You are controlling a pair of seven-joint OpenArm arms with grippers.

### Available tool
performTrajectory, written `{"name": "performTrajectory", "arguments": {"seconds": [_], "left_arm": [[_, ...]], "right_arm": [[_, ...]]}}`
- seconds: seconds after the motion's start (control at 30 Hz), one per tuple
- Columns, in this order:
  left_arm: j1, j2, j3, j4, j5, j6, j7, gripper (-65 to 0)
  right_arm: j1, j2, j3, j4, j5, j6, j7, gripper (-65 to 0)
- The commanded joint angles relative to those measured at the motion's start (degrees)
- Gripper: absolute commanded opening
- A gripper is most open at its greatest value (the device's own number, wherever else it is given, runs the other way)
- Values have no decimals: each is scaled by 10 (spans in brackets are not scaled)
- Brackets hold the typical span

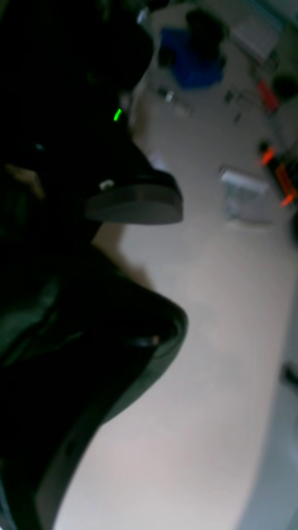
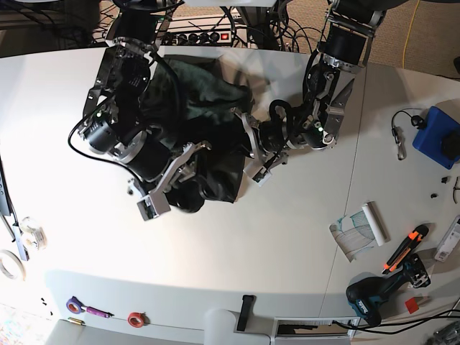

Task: Layout the t-shirt on the table in an organized manner, then fold the t-shirt properly
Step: 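Lift the collar end with the right gripper and fold it toward the left gripper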

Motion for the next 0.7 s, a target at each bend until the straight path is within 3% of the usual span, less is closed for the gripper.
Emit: {"name": "performTrajectory", "arguments": {"seconds": [0.0, 0.4, 0.53, 0.67], "left_arm": [[2, -2, 2, 0, 28, 4, 41, -650], [2, -2, 2, 0, 28, 4, 35, -650], [2, -2, 2, 0, 28, 4, 35, -650], [2, -2, 2, 0, 28, 4, 35, -650]], "right_arm": [[10, 2, 0, 8, 6, 2, 16, -333], [2, 3, 0, 7, -31, 0, 20, -333], [2, 3, 31, 7, -114, -65, 31, -333], [-7, 3, 130, 7, -67, -73, 10, -333]]}}
